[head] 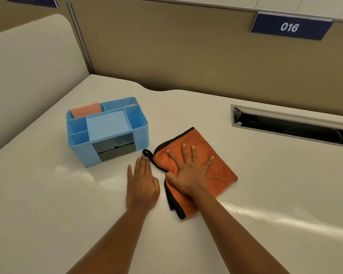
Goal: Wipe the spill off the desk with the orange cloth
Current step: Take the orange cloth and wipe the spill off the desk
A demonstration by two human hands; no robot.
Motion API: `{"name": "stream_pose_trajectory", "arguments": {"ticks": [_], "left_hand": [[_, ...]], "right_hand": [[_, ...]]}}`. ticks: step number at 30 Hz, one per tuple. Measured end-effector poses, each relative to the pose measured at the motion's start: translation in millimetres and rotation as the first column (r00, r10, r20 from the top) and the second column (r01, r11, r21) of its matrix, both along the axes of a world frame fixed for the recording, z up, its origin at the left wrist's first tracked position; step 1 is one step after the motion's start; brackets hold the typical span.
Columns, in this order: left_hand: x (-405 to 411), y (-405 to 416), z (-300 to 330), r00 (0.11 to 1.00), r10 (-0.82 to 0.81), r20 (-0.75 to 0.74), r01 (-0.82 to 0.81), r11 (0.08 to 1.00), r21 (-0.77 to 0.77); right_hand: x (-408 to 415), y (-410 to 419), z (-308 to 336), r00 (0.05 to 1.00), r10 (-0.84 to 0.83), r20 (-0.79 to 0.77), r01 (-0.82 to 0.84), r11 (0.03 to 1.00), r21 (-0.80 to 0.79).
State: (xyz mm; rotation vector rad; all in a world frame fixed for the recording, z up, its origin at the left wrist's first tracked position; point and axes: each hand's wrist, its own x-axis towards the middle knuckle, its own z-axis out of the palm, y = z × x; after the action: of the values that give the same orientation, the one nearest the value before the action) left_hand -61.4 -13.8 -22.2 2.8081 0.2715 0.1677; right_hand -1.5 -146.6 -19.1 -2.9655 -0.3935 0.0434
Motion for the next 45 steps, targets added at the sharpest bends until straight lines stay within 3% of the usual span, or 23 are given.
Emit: {"name": "stream_pose_trajectory", "arguments": {"ticks": [6,11,17,19,22,32,37,41,45], "left_hand": [[0,1,0,1.0,0.006,-0.012,-0.006,1.0,0.016],[-2,0,0,1.0,-0.009,-0.002,0.009,1.0,0.02],[-1,-1,0,1.0,-0.009,-0.007,0.009,0.999,0.043],[-1,-2,-1,1.0,-0.009,-0.007,0.009,0.999,0.042],[-2,-4,-1,1.0,-0.01,-0.013,0.011,0.998,0.059],[2,-3,-5,1.0,0.0,-0.022,0.002,0.996,0.084],[1,-3,-2,0.998,0.007,0.055,-0.004,0.998,-0.06],[0,-3,2,0.992,0.025,0.122,-0.003,0.985,-0.175],[-4,-1,3,0.982,0.022,0.188,0.01,0.986,-0.166]], "right_hand": [[-16,-58,2,0.997,-0.082,0.003,0.082,0.997,0.002],[-20,-136,6,0.946,-0.325,-0.019,0.325,0.946,-0.014],[-51,-189,16,0.687,-0.724,-0.063,0.726,0.68,0.103],[-61,-175,18,0.618,-0.781,-0.084,0.784,0.605,0.139],[-69,-139,14,0.587,-0.805,-0.085,0.806,0.571,0.156],[-17,-10,6,0.82,-0.568,-0.068,0.571,0.806,0.158],[5,6,9,0.979,-0.197,-0.057,0.2,0.978,0.051],[-6,2,7,0.999,0.031,-0.028,-0.032,0.999,-0.017],[-37,-4,8,0.986,0.168,-0.012,-0.168,0.985,-0.042]]}}
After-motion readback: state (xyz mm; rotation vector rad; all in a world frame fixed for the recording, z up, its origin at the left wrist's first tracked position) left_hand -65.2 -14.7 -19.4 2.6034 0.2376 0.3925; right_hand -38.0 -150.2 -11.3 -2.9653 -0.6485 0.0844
